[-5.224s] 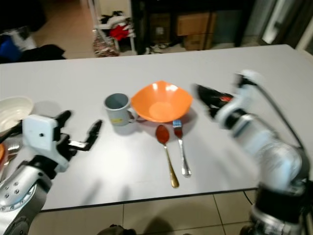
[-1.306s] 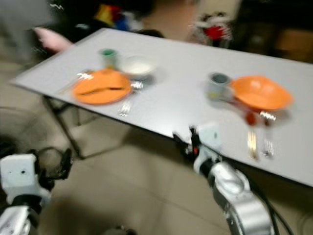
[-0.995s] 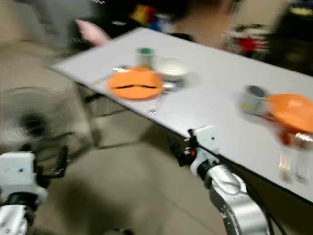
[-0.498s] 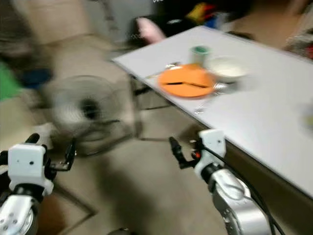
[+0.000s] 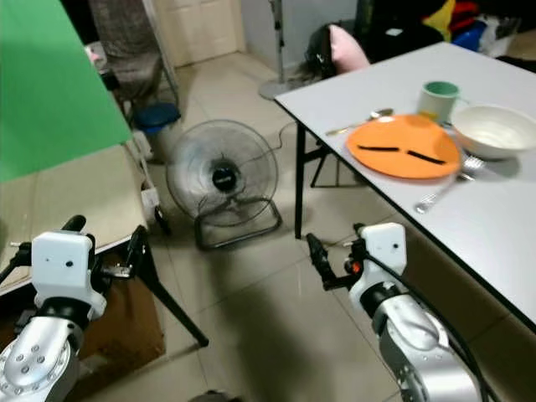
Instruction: Setting the table
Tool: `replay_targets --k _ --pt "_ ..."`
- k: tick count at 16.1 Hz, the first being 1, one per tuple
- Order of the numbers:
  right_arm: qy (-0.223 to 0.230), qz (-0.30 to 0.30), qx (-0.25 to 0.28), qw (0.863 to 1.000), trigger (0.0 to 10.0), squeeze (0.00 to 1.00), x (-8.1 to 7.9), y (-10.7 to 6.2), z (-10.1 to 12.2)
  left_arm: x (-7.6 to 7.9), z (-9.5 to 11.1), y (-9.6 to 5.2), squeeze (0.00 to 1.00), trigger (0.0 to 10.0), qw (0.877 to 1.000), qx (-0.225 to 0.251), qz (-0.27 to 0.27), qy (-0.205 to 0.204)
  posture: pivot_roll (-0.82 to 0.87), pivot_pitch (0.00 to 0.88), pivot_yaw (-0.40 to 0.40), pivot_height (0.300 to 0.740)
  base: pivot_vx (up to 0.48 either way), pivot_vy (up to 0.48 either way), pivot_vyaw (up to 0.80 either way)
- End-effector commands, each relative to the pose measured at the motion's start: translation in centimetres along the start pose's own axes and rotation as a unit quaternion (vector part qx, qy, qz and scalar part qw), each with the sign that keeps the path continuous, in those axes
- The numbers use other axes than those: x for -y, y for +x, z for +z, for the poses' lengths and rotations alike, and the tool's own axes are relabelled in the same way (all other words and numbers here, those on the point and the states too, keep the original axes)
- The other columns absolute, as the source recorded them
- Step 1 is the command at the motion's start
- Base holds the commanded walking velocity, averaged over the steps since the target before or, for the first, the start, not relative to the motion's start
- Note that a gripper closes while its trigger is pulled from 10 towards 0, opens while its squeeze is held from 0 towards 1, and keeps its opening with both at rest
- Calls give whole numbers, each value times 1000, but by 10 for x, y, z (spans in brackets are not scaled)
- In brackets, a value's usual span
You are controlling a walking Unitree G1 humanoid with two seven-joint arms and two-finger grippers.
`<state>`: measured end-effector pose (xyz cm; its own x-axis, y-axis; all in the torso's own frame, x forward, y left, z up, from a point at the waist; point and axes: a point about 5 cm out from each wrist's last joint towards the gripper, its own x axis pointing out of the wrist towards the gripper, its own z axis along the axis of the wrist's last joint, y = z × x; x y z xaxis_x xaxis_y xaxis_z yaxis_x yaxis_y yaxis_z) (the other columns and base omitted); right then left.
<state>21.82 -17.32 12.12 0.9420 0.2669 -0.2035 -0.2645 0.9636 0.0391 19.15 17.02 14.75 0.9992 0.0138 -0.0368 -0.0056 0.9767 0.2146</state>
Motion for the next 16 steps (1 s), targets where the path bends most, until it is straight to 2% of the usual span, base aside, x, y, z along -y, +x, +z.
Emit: replay_targets --k 1,9,10,11,12,13,16 --pt "7 19 6 1000 10000 1000 -8 4 3 -6 -4 -1 0 10000 1000 -11 9 6 -83 35 93 740 0 322 800" --pt "44 33 8 998 10000 1000 -18 15 6 -13 -3 -11 0 10000 999 -15 31 18 -37 32 53 740 0 324 800" --pt "44 30 5 999 10000 1000 -18 16 6 -15 -3 -13 0 10000 999 -16 35 19 -31 31 48 740 0 322 0" --pt "52 25 5 998 10000 882 -17 17 6 -16 -3 -13 0 10000 999 -16 37 20 -27 28 44 740 0 322 0" --pt "64 22 5 998 10000 173 -16 19 6 -16 -3 -14 0 10000 999 -16 38 20 -24 27 42 740 0 322 0" --pt "66 25 4 998 10000 0 -16 19 6 -17 -2 -14 0 10000 999 -15 41 20 -23 26 41 740 0 326 0" --pt "77 56 3 995 10000 0 -25 23 11 -19 1 -15 0 10000 999 -11 50 12 -15 21 34 740 0 0 0"
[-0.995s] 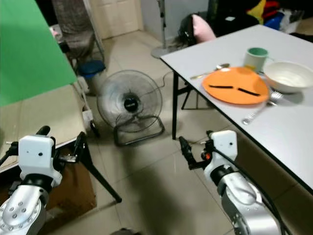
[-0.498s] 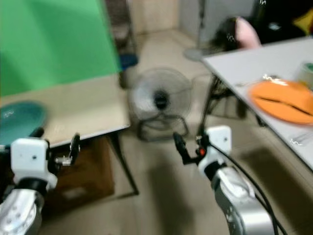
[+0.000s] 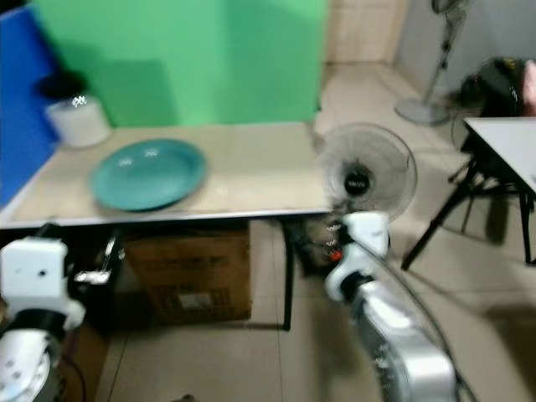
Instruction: Setting the table
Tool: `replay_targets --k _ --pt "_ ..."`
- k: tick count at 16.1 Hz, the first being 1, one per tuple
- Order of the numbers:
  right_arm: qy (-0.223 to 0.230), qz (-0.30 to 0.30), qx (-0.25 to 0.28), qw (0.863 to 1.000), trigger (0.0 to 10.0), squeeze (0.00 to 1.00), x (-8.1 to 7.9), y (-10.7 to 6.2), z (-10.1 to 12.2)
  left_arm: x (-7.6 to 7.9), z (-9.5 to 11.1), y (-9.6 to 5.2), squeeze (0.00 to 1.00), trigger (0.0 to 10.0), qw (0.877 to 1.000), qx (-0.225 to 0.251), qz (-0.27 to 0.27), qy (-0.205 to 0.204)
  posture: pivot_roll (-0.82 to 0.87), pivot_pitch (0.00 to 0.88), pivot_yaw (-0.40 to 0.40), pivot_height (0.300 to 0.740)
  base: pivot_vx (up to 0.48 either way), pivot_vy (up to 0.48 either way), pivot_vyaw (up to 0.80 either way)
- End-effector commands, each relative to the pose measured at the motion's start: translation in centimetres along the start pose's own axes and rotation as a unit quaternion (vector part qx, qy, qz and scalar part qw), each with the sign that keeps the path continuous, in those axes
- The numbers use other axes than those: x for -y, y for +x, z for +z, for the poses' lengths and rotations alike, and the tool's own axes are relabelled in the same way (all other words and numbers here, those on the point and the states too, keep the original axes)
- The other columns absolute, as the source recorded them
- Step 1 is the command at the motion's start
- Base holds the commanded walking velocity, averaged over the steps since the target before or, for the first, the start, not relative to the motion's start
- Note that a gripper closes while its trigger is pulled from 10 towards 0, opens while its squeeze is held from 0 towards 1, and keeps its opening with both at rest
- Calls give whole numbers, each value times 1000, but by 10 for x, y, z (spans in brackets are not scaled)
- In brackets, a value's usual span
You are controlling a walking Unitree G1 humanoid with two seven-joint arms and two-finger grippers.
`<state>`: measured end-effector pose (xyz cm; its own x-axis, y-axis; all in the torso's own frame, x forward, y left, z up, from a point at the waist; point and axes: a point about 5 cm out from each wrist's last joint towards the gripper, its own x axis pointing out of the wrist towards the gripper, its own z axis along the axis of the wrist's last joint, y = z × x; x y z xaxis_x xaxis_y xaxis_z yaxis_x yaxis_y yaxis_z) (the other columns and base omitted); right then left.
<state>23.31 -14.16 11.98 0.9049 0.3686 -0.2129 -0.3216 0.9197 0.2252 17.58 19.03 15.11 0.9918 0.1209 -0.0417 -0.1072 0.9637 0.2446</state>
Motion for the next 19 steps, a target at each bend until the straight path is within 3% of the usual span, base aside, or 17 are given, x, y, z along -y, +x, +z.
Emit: replay_targets --k 1,2,7,19 --pt "-2 16 10 1000 10000 0 -3 1 9 -1 2 1 0 10000 1000 0 9 -12 -12 15 31 740 0 0 0" --pt "13 19 9 1000 10000 0 -4 4 9 -3 5 1 0 10000 1000 11 8 -20 -6 14 31 740 0 0 0" --pt "6 49 4 999 10000 0 -9 15 14 -4 11 -3 0 10000 1000 24 -1 -9 12 8 17 740 295 0 540" --pt "9 57 -1 998 10000 0 -14 30 13 -5 11 -6 0 10000 1000 23 -11 -2 40 0 3 740 346 0 0"
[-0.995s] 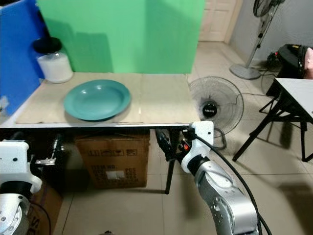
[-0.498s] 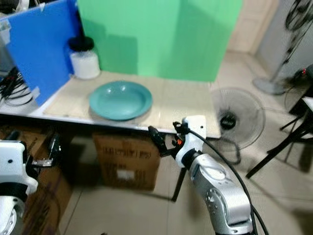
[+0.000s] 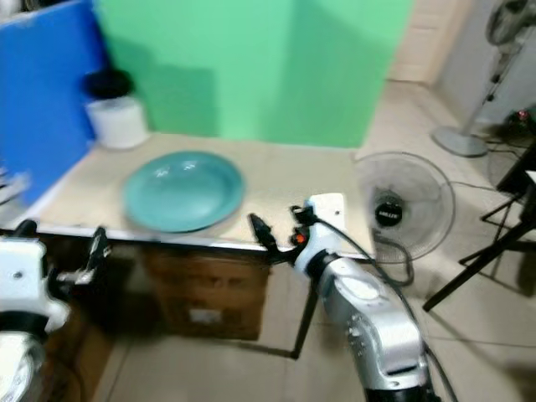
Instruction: Setting the table
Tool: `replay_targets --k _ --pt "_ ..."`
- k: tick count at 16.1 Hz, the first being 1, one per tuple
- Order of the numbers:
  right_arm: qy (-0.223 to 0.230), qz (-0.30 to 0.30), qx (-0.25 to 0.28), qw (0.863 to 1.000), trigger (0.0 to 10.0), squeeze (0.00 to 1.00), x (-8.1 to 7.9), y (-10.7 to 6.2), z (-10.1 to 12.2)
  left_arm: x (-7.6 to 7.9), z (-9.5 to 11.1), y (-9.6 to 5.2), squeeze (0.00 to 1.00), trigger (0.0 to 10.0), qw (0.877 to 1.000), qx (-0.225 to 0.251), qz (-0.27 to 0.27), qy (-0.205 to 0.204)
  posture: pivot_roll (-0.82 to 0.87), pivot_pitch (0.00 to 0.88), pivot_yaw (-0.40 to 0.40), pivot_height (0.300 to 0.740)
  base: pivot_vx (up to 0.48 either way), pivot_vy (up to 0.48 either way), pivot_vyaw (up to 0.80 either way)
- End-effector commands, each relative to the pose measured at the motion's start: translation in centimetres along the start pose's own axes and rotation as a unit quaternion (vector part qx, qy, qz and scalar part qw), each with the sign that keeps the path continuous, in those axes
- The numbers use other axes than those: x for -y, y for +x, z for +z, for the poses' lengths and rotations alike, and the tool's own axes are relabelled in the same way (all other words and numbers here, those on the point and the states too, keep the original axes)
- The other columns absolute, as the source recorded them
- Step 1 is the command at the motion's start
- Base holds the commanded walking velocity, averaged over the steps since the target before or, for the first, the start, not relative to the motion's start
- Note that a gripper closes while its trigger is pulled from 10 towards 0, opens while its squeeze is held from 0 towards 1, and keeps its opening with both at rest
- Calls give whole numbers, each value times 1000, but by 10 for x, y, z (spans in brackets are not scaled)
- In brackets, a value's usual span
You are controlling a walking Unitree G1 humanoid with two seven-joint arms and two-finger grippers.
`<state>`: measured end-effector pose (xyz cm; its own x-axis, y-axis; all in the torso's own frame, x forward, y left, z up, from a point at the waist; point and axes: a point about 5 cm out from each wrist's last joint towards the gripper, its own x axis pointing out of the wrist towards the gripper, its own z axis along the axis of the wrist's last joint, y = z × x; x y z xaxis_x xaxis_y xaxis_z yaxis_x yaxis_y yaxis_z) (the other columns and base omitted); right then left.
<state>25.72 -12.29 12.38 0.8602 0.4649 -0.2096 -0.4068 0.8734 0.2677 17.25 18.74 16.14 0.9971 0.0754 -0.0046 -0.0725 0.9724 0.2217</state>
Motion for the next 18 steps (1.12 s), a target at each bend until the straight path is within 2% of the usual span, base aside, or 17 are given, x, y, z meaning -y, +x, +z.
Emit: replay_targets --k 1,4,8,9,10,11,13,15,17,18 --pt "-1 6 10 1000 10000 0 -4 4 5 -5 1 -1 0 10000 1000 0 5 12 41 0 3 740 386 0 0" --pt "5 8 10 1000 10000 0 -5 8 6 0 0 0 0 10000 999 -5 -28 21 39 0 8 740 390 0 0" --pt "14 27 1 1000 10000 0 -7 18 10 2 1 3 0 10000 999 -3 -44 23 41 0 12 740 387 0 0" --pt "49 50 -11 997 10000 725 -11 23 9 2 2 4 0 10000 998 -2 -49 25 42 3 14 740 390 0 0" --pt "109 63 -11 992 10000 1000 -14 28 11 2 1 5 0 10000 998 -4 -60 28 44 8 14 740 334 0 0" --pt "144 54 -22 988 10000 1000 -13 35 11 4 -2 5 0 10000 996 -10 -83 29 45 10 12 740 0 0 0" --pt "173 43 -25 984 10000 1000 -12 43 13 6 -5 6 0 10000 993 -16 -108 34 45 12 11 740 0 0 0" --pt "215 27 -41 975 10000 1000 -10 60 17 3 -14 13 0 10000 986 -30 -158 42 41 17 6 740 0 0 0" --pt "248 39 -23 968 10000 1000 -9 71 27 6 -24 16 0 10000 967 -44 -245 52 44 20 -1 740 0 0 0" --pt "236 37 -20 971 10000 1000 -7 73 29 9 -26 16 0 10000 958 -45 -281 46 44 20 -1 740 0 0 0"
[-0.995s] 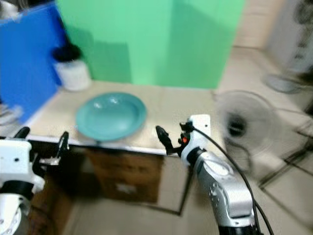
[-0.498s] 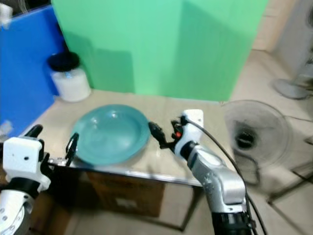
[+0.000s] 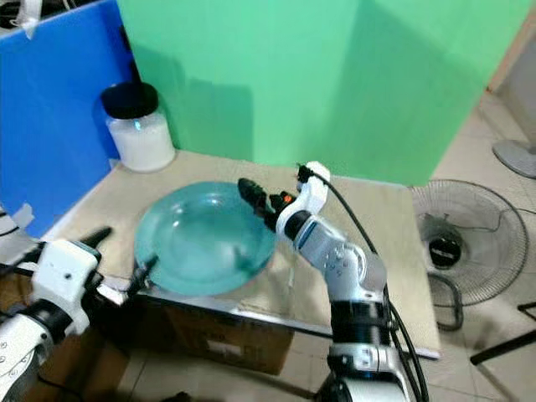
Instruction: Setting the table
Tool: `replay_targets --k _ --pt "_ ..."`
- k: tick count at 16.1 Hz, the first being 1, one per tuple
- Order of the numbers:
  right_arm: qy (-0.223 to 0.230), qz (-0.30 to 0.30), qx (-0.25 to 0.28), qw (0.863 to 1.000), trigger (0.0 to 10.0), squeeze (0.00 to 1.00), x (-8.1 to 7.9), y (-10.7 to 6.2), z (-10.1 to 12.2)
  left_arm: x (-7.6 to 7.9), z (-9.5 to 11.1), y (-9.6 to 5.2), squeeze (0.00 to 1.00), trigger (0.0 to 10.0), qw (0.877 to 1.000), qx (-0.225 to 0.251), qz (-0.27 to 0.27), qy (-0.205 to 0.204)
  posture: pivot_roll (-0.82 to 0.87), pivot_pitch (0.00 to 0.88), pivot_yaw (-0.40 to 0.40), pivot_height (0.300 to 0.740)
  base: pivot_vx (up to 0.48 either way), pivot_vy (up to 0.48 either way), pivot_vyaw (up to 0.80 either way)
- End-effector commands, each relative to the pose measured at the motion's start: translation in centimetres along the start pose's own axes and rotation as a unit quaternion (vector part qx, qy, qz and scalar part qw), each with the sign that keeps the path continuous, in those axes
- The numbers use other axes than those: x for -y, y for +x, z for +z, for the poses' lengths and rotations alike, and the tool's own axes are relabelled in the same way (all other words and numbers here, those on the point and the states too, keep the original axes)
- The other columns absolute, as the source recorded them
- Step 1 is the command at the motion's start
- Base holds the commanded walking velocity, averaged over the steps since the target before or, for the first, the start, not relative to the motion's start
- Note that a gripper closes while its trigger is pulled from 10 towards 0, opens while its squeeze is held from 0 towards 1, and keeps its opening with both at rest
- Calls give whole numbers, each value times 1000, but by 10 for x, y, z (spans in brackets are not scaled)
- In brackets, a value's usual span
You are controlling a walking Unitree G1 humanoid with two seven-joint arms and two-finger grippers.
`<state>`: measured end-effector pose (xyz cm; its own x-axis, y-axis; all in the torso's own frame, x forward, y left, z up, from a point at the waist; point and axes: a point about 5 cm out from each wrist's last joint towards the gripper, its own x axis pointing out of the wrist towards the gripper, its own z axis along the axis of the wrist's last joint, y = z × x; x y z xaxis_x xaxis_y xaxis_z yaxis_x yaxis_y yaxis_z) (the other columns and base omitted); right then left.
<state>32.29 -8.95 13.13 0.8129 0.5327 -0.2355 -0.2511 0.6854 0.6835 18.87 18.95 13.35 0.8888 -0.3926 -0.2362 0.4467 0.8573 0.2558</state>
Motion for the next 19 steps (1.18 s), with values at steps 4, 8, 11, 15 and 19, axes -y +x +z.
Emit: replay_targets --k 4,8,11,15,19 --pt "-48 -49 -35 997 10000 1000 14 9 5 -3 -11 16 0 10000 998 -10 -67 6 31 18 3 740 0 0 0" --pt "-39 -58 -82 994 10000 0 25 13 -7 -16 -31 32 0 10000 997 -26 -76 3 24 13 6 740 0 0 0" --pt "-25 -47 -101 993 10000 0 24 16 -13 -16 -44 35 0 10000 995 -42 -87 0 24 13 8 740 0 0 0" --pt "27 7 -117 993 0 0 17 15 -12 -13 -56 36 0 10000 995 -46 -85 -7 22 9 2 740 0 0 0" --pt "9 39 -154 987 0 0 14 12 -20 -14 -60 35 0 10000 996 -40 -82 -6 22 8 -3 740 0 0 0"
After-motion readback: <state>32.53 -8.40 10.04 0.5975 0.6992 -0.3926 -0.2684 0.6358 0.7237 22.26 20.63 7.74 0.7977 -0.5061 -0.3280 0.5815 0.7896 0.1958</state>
